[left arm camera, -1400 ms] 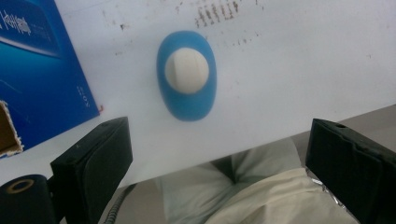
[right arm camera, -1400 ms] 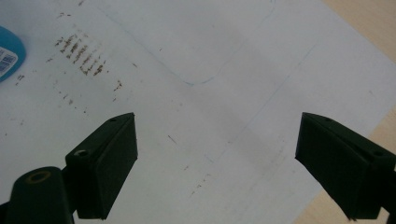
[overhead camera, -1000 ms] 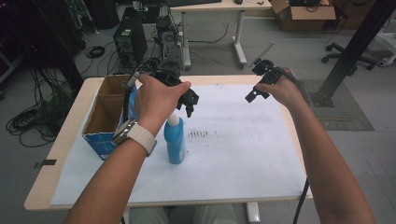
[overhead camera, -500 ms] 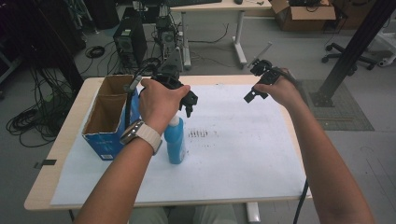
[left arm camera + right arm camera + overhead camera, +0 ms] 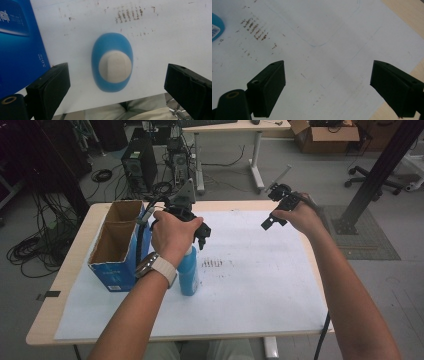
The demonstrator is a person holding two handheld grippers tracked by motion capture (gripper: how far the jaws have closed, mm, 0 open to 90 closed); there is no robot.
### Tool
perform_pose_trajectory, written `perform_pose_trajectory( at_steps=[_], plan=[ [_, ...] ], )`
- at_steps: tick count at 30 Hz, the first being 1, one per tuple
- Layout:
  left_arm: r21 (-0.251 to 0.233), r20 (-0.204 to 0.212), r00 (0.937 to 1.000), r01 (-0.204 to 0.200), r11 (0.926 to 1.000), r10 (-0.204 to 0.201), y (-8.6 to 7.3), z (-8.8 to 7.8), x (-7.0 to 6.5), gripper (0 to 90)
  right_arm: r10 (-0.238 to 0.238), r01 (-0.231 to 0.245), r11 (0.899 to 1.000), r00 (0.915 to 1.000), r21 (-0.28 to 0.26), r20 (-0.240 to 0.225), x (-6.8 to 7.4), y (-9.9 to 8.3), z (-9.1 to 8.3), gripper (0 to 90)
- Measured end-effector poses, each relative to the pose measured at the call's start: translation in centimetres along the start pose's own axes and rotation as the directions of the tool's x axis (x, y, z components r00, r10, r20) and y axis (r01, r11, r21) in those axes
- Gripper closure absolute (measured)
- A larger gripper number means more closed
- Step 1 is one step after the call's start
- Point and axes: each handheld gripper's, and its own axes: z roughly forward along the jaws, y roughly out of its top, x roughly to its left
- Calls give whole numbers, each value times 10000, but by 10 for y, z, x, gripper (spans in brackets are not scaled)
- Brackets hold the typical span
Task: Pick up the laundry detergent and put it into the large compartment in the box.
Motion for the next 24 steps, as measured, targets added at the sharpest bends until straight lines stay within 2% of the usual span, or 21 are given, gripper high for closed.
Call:
perform_pose_trajectory(
  at_steps=[12, 20, 24],
  plan=[
    [125, 58, 9966, 822, 9965, -823, 1, 7, 2, 72, -16, 16, 10000, 10000, -13, -20, 1, 1, 1, 127],
    [322, -97, 9950, 992, 9945, -989, 1, 14, 2, 73, -110, 110, 9999, 9999, -63, -46, 2, 2, 2, 128],
    [350, -36, 9943, 1066, 9937, -1065, 2, 17, 2, 76, -101, 101, 9999, 9999, -39, -53, 2, 3, 3, 127]
  ],
)
